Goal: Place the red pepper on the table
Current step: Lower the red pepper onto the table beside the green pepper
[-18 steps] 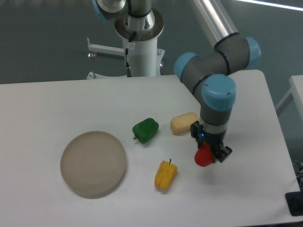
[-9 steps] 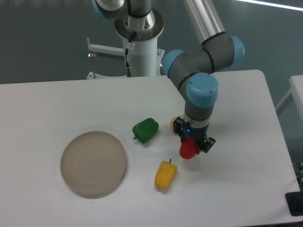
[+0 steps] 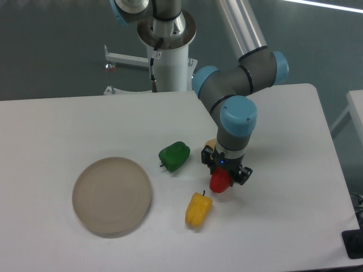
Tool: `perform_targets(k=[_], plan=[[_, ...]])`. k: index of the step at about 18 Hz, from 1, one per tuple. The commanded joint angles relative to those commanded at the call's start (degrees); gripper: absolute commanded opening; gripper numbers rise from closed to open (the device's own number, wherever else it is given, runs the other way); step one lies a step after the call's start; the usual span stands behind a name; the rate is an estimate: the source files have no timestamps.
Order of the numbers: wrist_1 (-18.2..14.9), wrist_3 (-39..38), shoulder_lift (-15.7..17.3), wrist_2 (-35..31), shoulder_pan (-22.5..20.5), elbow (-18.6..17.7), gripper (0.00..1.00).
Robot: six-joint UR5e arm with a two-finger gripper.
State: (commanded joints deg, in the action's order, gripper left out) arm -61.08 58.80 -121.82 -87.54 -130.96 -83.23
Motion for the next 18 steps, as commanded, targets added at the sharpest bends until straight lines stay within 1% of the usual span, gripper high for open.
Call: perform_targets(k=[13, 18], plan=[[0.1, 0.0, -1.3, -0.4, 0.0, 0.5, 0.45], [0.0, 0.1, -1.6, -0.4, 0.0, 0.7, 0.48]])
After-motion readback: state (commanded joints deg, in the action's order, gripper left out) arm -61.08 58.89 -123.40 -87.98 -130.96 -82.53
